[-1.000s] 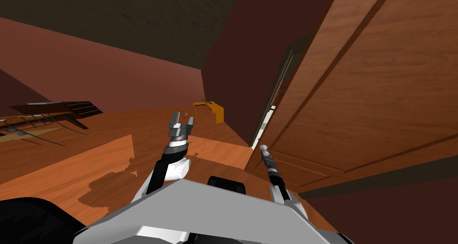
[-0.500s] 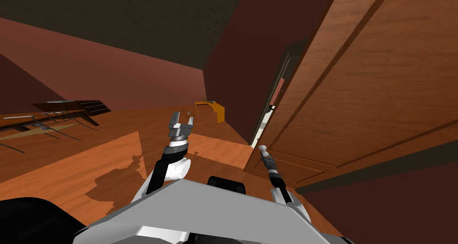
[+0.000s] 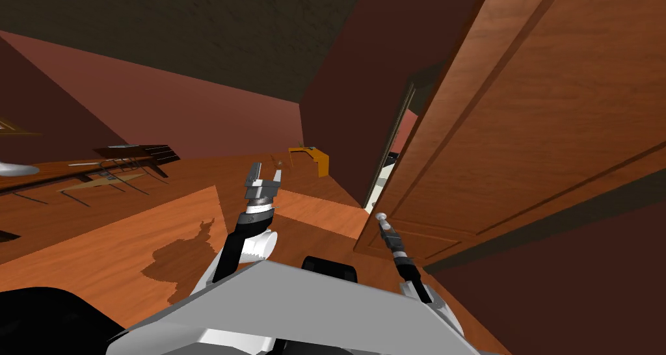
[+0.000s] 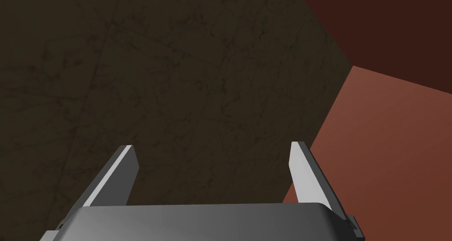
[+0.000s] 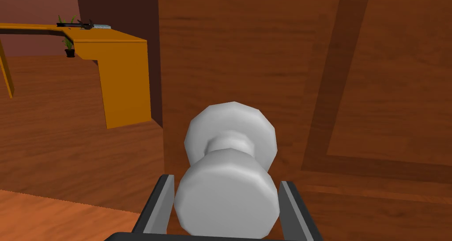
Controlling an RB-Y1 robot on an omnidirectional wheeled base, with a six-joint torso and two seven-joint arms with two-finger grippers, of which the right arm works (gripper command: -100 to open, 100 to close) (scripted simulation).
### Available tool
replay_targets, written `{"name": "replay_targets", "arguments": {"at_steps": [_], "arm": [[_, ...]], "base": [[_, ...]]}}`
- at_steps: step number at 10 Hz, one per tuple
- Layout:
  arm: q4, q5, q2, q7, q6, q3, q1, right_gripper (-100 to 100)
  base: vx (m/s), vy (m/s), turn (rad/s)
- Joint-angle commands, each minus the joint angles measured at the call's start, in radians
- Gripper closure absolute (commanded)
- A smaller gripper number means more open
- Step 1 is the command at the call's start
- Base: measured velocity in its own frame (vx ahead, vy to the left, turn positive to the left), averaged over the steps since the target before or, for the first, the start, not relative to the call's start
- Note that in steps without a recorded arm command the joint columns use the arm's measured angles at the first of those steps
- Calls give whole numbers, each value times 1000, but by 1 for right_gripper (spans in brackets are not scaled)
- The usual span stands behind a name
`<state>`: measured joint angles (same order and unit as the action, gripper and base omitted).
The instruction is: Pull the door open
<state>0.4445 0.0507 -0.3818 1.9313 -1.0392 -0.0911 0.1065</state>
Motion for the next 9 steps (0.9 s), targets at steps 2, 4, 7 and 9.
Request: {"name": "replay_targets", "arguments": {"at_steps": [2,4,7,9], "arm": [[2,-9,-10,15,-11,-10,-7,100],[-1,-28,-30,44,-54,-27,-32,100],[-3,-49,-55,75,-105,-46,-58,100],[-3,-49,-55,75,-105,-46,-58,100]], "base": [[-138,-27,31],[-155,-83,112],[-185,-75,91],[-82,-30,10]]}}
